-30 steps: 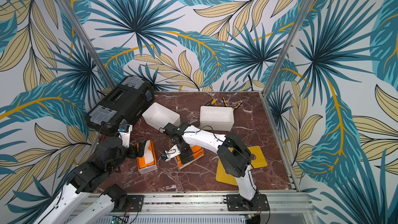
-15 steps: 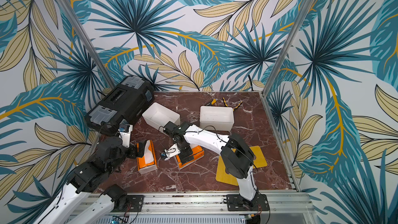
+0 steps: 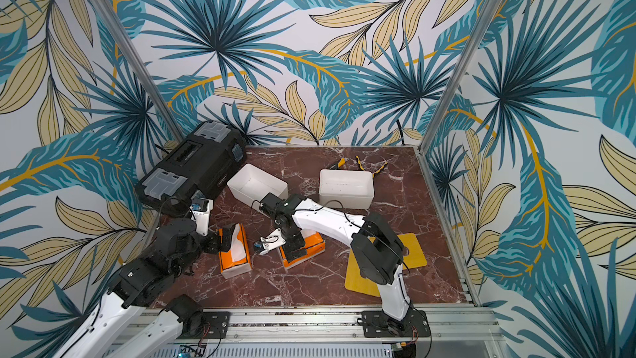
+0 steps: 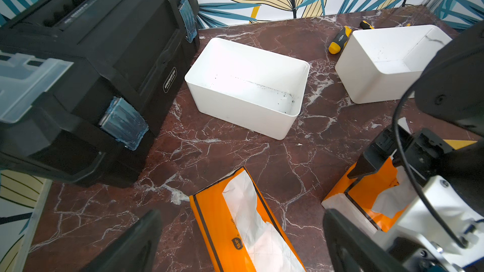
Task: Put the tissue paper into the tissue box
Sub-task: Adjust the paper towel at the center of the board.
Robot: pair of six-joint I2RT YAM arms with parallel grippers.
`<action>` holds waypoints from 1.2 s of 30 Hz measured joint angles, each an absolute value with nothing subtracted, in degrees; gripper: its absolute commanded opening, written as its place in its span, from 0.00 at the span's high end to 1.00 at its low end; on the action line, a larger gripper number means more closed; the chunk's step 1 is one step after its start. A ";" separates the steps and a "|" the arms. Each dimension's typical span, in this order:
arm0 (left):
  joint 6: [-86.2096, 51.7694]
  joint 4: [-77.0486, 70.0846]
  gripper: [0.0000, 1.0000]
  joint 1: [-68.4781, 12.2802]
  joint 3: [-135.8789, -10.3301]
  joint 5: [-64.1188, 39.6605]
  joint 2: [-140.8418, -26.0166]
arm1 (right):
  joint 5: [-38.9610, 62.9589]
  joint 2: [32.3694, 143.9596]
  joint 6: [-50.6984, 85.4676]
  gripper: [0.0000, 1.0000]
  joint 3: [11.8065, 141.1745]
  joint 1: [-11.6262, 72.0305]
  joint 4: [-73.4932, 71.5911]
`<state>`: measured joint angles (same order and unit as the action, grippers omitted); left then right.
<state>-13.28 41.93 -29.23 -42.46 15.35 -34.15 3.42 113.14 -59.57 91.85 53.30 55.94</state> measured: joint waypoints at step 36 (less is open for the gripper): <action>-13.26 41.93 0.00 -29.23 -42.46 14.31 -35.38 | 5.19 117.03 -52.21 0.00 92.53 53.74 51.31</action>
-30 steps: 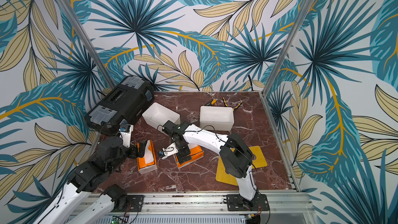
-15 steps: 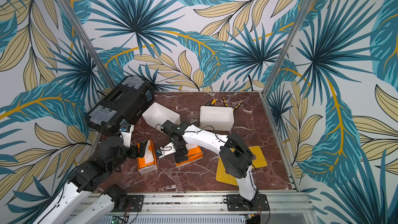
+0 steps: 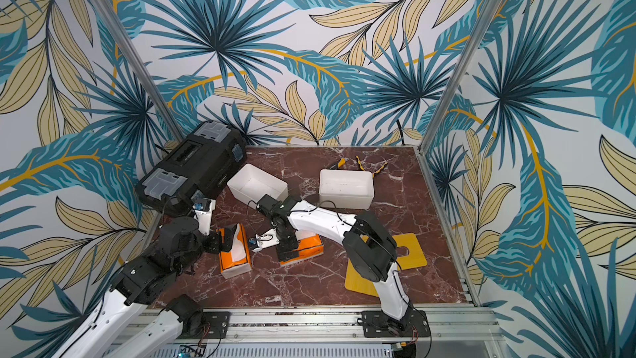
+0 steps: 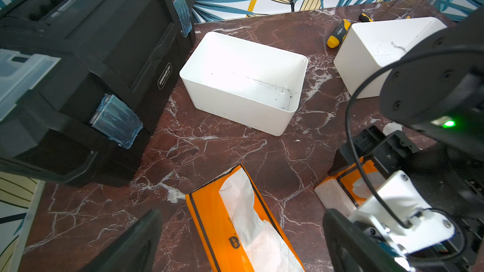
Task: Put the tissue paper into the tissue box
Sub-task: Adjust the paper towel at the center of the board.
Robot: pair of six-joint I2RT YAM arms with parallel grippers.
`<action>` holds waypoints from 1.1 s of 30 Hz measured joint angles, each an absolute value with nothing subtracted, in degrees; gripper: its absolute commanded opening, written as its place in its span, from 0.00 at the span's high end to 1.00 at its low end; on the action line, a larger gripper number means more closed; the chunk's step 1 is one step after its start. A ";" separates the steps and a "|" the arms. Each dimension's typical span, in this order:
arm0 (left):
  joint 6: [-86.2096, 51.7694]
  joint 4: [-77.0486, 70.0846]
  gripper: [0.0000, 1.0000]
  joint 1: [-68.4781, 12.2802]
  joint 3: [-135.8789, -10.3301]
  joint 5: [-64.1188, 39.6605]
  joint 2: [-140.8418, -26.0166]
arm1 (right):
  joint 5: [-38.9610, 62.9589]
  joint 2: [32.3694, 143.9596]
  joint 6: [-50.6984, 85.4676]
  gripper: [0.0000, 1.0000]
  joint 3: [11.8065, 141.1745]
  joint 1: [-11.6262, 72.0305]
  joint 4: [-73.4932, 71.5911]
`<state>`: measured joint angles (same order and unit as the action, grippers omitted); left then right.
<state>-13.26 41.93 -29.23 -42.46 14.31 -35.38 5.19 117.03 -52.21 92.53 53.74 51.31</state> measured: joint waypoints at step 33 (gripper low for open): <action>-19.94 36.12 0.00 -29.30 -42.57 10.48 -44.01 | -3.90 122.80 -23.03 0.15 95.46 40.95 52.01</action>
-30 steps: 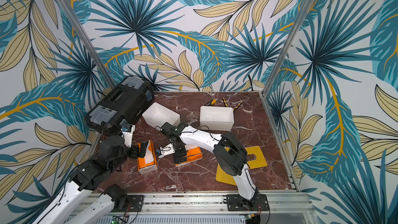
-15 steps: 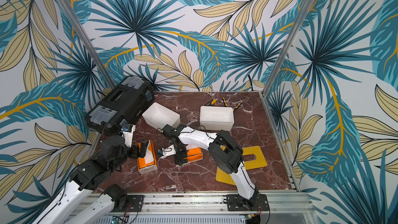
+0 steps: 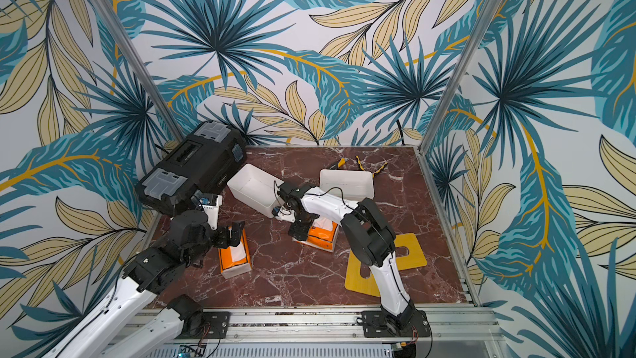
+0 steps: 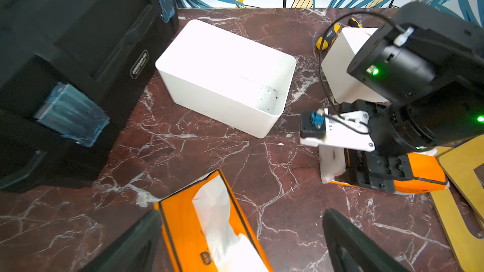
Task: Put the tissue paper into the tissue box
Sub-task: Adjust the paper towel at the center of the board, then move the paper towel to the center of the board, then move the tissue box to the center of the board.
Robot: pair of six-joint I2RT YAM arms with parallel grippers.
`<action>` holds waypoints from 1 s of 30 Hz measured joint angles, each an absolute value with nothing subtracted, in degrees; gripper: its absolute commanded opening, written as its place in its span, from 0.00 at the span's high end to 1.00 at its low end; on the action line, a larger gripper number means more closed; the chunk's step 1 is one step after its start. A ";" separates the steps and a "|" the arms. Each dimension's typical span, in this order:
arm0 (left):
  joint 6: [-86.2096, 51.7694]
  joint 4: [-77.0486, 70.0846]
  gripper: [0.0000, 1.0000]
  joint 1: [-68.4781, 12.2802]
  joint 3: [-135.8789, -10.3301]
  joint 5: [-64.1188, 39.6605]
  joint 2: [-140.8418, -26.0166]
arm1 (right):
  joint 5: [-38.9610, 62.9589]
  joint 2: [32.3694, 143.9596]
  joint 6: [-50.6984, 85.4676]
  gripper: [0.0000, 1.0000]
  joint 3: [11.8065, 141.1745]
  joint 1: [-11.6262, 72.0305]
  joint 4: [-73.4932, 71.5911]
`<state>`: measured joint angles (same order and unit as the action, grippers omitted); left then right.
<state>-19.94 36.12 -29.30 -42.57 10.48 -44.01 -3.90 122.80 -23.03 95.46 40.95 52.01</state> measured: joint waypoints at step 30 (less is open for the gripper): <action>-10.70 35.42 0.06 -31.94 -77.97 8.01 -100.27 | -3.29 108.22 -5.98 0.00 82.98 31.05 51.37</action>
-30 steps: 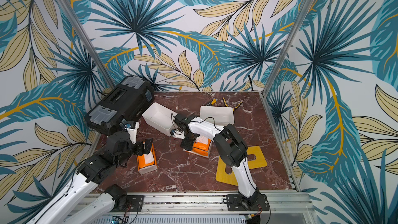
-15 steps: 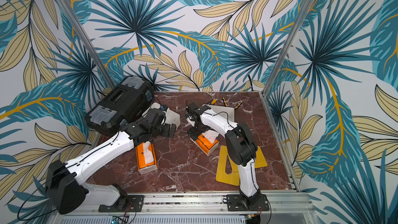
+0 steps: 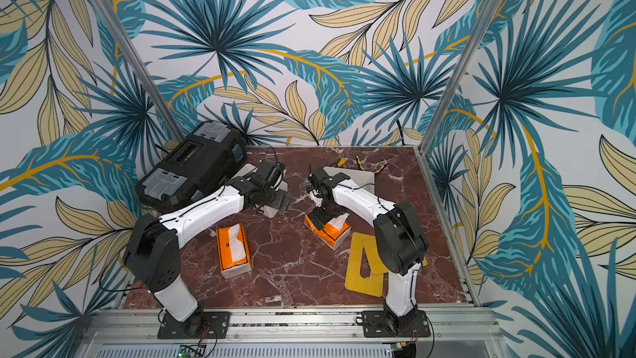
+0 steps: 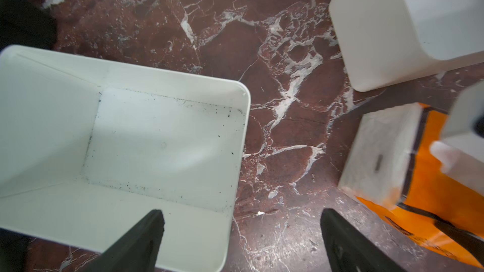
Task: Put the tissue paper into the tissue box
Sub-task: Move the tissue box to the center of the board.
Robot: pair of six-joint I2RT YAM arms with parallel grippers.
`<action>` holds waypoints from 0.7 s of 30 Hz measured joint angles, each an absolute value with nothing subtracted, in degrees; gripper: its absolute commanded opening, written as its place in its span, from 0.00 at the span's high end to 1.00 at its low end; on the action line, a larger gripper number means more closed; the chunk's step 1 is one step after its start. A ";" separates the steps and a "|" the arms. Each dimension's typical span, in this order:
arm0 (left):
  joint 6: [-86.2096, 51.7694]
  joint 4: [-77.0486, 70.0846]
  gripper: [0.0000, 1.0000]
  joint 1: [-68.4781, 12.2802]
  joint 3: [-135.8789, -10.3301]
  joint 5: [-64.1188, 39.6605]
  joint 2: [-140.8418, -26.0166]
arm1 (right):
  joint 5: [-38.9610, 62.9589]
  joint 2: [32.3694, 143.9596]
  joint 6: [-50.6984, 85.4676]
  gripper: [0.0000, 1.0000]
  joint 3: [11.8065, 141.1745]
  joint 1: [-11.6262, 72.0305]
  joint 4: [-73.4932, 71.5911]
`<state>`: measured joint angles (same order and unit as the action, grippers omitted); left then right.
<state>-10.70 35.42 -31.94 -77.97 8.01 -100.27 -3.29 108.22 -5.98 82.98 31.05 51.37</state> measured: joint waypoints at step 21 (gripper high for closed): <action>-10.74 35.29 0.57 -31.55 -80.53 1.98 -108.22 | 4.19 107.61 -6.22 0.00 77.54 30.87 48.84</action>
<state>-10.74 35.29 -31.55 -80.53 1.98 -108.22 4.19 107.61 -6.22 77.54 30.87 48.84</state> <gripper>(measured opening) 0.476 0.994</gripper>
